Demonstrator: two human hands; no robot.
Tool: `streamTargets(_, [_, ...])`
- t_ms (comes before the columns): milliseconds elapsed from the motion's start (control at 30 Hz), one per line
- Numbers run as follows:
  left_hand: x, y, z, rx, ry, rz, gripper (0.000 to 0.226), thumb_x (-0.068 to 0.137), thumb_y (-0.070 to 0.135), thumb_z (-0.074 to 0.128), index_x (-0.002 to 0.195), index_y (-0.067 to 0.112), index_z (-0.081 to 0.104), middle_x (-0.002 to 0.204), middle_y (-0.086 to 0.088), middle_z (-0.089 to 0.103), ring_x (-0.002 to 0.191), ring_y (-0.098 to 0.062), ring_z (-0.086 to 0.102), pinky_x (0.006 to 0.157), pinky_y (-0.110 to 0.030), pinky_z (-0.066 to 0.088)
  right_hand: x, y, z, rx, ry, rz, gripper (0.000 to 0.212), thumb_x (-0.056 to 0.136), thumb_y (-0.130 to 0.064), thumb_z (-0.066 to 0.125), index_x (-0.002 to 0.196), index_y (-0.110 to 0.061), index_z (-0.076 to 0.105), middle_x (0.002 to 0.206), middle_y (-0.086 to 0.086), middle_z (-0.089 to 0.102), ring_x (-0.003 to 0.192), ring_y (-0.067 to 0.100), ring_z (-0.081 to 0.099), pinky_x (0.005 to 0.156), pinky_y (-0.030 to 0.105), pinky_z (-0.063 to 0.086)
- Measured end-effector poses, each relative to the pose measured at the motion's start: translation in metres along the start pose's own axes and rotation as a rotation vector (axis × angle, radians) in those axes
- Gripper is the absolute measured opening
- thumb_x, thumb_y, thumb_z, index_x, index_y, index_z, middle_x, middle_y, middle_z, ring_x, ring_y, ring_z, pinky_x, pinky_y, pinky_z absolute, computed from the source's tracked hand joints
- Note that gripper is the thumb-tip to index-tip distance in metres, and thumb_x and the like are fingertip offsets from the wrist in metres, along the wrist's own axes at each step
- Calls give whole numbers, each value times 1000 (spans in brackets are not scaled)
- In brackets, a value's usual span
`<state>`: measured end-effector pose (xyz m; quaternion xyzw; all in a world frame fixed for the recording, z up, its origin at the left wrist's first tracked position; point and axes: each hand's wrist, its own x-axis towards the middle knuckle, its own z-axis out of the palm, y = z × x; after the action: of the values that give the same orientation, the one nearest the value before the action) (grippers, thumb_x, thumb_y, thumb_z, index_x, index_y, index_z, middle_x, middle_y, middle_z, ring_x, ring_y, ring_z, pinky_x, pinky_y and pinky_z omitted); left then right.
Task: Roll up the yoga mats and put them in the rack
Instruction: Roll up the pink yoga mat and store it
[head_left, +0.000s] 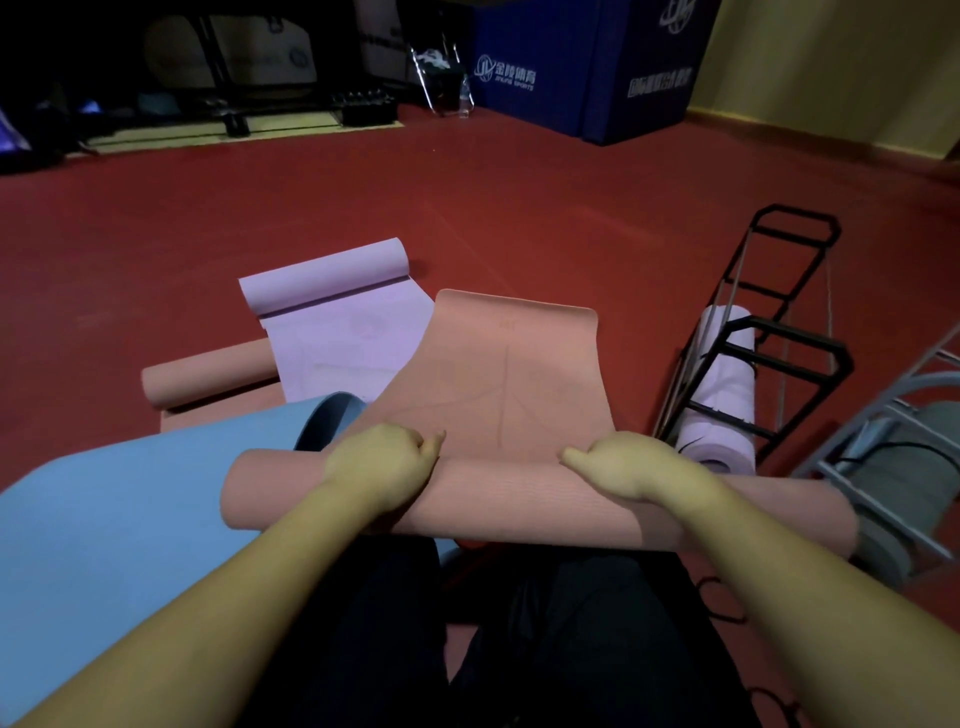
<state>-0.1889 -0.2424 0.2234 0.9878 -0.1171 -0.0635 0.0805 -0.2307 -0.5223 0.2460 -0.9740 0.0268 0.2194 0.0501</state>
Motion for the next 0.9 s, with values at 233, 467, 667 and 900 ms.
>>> streamTargets(233, [30,2,0,16,-266,-20,62,100,56,20,121,19,65,132,-7,61,120,-27,55,104,-42,42,16,7,15,89,157,-16,54,96,-56,29,95,-18,67,110,7,63,105,30,57,84,36,46])
streamTargets(467, [56,-1,-2,-139,-460,-146,54,95,51,40,133,17,58,145,-8,50,129,-27,48,107,-39,37,0,-4,44,41,772,-35,40,89,-43,41,61,-16,51,68,5,58,71,31,57,54,34,39])
streamTargets(667, [68,0,-2,-288,-591,-226,37,81,40,55,109,21,70,125,-3,62,109,-24,59,100,-42,47,-9,-5,78,5,797,-37,46,88,-53,44,77,-13,63,76,6,61,76,29,58,70,37,49])
streamTargets(900, [66,8,4,-57,-280,-107,48,103,43,32,122,13,64,133,-12,59,119,-29,54,100,-38,43,8,-5,68,-42,782,23,47,84,-53,44,67,-14,62,68,5,61,70,29,58,63,35,45])
